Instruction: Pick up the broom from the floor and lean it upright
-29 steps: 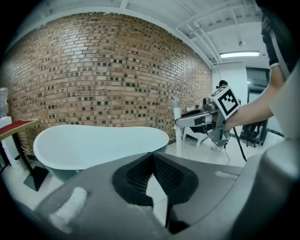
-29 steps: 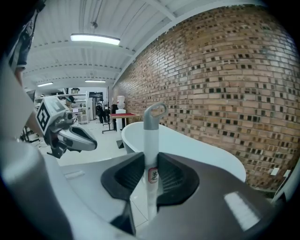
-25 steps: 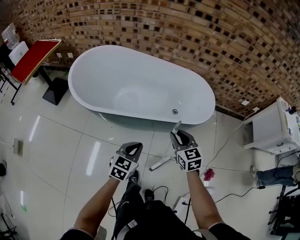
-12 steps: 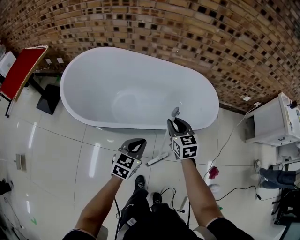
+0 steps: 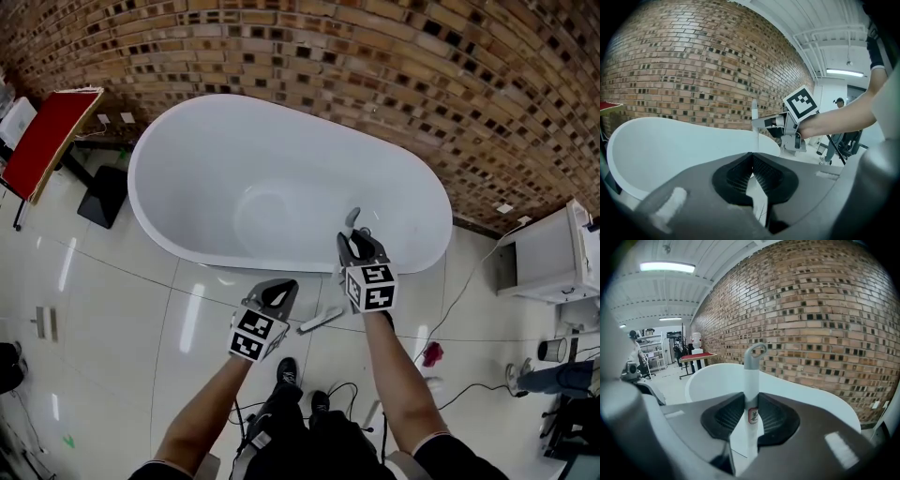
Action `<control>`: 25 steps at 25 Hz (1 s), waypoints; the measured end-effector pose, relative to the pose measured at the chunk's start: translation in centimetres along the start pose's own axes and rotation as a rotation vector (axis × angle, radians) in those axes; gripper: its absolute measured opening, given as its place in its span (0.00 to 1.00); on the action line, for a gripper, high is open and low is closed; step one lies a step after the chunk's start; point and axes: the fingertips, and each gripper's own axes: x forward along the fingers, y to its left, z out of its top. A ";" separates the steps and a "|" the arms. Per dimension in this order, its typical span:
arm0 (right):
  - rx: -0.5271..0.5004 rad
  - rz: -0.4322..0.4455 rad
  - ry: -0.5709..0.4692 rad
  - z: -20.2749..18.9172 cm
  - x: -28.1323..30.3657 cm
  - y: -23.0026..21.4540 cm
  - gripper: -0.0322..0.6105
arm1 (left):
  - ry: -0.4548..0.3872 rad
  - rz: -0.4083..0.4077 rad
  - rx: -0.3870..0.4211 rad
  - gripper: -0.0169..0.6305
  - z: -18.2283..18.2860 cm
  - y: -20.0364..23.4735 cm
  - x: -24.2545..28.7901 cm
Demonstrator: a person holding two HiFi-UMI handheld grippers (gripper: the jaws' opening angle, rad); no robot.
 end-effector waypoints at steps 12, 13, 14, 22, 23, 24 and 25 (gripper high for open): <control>0.001 0.030 0.005 0.5 2.2 -0.2 0.22 | 0.021 -0.002 -0.013 0.03 -0.4 0.5 -0.1; 0.000 0.037 0.006 0.4 2.3 -0.1 0.24 | 0.023 0.002 -0.016 0.03 -0.5 0.5 -0.4; -0.001 0.044 0.007 0.4 2.4 -0.1 0.25 | 0.023 0.006 -0.019 0.03 -0.5 0.6 -0.6; 0.013 0.042 -0.051 0.9 0.2 0.3 0.29 | 0.003 0.042 -0.036 0.03 -0.6 1.8 -2.0; 0.016 0.042 -0.057 0.8 -0.6 0.4 0.29 | 0.000 0.042 -0.037 0.03 -0.5 1.5 -2.0; 0.019 0.042 -0.067 0.7 -1.5 0.3 0.29 | -0.004 0.040 -0.038 0.03 -0.4 1.2 -2.0; 0.025 0.041 -0.081 0.7 -2.4 0.3 0.27 | -0.010 0.037 -0.036 0.03 -0.2 0.7 -2.0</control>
